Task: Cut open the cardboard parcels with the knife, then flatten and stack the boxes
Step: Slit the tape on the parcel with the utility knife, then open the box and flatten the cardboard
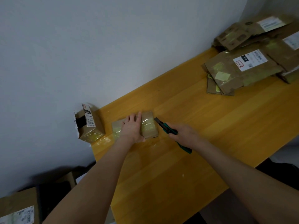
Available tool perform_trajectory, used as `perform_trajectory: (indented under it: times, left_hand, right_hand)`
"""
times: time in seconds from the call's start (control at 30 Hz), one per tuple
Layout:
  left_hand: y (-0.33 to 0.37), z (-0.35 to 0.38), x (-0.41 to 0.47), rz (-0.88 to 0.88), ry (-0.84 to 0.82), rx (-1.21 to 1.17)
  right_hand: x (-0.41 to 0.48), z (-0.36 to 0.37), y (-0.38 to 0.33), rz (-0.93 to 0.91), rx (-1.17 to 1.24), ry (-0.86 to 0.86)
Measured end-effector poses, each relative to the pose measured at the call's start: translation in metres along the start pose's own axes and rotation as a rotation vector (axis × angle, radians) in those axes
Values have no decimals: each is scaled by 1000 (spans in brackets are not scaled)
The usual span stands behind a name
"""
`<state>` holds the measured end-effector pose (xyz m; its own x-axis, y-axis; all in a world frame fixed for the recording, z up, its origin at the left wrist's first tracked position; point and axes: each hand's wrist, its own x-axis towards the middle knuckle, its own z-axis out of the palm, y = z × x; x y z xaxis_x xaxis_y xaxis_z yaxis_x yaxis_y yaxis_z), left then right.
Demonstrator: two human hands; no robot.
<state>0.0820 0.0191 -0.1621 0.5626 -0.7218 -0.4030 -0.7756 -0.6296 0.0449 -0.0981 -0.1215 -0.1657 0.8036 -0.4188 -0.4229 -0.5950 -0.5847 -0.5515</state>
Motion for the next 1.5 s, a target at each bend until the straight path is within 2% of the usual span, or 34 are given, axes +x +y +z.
perform_trajectory:
  times: [0.17,0.4,0.5,0.6,0.7,0.9,1.0,1.07,1.13,1.2,1.3,1.5]
  left_hand:
    - [-2,0,4,1,-14,5]
    - [0,-4,3,-1,-45,33]
    - [2,-8,-1,-82,-81,14]
    - [-2,-1,-15,-302,-121,-159]
    - [-11,12,-33,-437,-122,-312]
    - [-24,39,-67,-380,-131,-596]
    - [-28,45,-75,-366,-149,-659]
    - [-26,45,-76,-360,-146,-652]
    - [-21,45,-76,-362,-126,-608]
    - [-18,44,-76,-378,-113,-568]
    - [-17,43,-76,-391,-116,-543]
    - [-16,47,-76,-403,-70,-402]
  right_hand:
    - [-9,18,9,30,82,-26]
    - [-16,15,11,12,78,-39]
    - [-21,22,7,88,172,66]
    - [-16,38,-5,249,314,207]
    - [-5,56,-19,305,323,145]
    - [22,74,-33,394,118,45]
    - [28,72,-35,386,52,25]
    - [26,67,-41,334,-132,108]
    - [21,61,-55,237,-128,164]
    - [16,60,-74,184,-27,42]
    - [15,75,-89,252,-9,-126]
    - [20,81,-94,295,14,-68]
